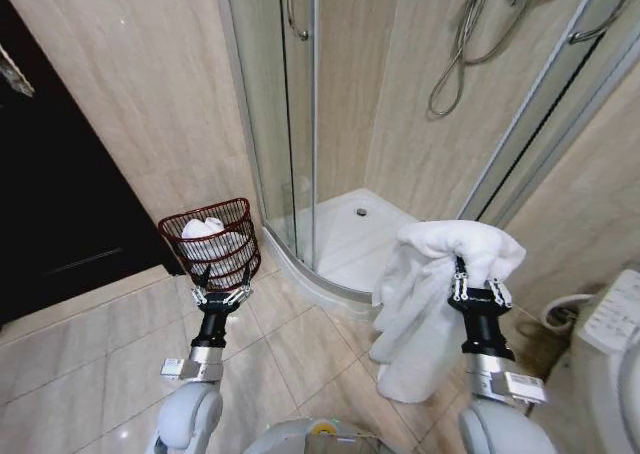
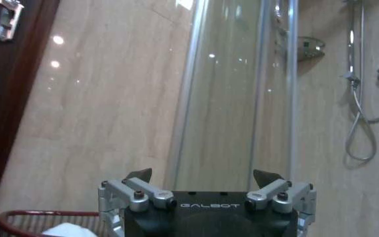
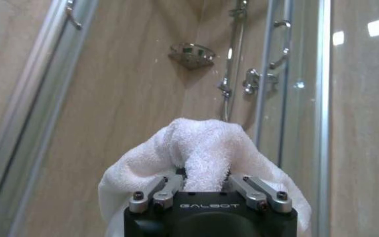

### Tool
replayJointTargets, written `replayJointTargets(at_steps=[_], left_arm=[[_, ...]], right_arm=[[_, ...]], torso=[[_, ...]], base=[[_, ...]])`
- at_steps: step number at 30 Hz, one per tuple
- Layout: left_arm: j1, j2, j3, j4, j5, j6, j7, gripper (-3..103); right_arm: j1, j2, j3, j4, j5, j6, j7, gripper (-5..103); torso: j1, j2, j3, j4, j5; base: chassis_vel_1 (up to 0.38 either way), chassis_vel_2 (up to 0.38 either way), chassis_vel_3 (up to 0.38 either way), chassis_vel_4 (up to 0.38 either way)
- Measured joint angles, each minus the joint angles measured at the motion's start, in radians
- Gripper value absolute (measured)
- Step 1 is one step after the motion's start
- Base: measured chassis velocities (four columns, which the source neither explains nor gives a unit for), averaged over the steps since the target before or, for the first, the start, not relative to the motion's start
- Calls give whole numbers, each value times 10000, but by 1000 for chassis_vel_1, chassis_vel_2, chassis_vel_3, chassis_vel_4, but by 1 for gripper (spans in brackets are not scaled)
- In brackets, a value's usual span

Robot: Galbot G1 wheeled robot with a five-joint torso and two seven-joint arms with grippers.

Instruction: Discard the used towel into the hamper.

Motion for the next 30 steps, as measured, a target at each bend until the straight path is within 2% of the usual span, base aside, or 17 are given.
replayJointTargets(at_steps=[15, 18, 19, 21, 28, 29, 30], left_arm=[[-40, -73, 67, 37, 133, 0, 19, 100], [-35, -65, 66, 70, 138, -35, 21, 100], [-31, -53, 57, 73, 138, -55, 22, 100], [-27, -46, 49, 85, 138, -70, 23, 100], [-44, -76, 53, 233, 135, -234, 64, 100], [-54, -82, 62, 276, 128, -346, 44, 100], [-64, -88, 67, 321, 128, -430, 29, 100]], right_arm=[[-100, 46, -119, 39, -184, 80, -42, 21], [-93, 59, -158, 46, -228, 81, -38, 21], [-82, 72, -178, 45, -242, 81, -32, 21], [-66, 84, -194, 28, -262, 83, -30, 21], [115, 127, -264, -156, -306, 108, -19, 21], [145, 99, -271, -173, -306, 99, -17, 21], [162, 68, -273, -192, -306, 84, -2, 21]], torso=[[1, 0, 0, 1, 5], [1, 0, 0, 1, -10], [1, 0, 0, 1, 5], [1, 0, 0, 1, 1], [1, 0, 0, 4, -5], [1, 0, 0, 4, 4], [1, -1, 0, 5, -4]], base=[[188, 208, -99, -91], [228, 210, -49, -46], [236, 263, -77, -52], [251, 263, -77, -55], [297, 308, -54, -58], [321, 335, -89, -77], [270, 300, -89, -91]])
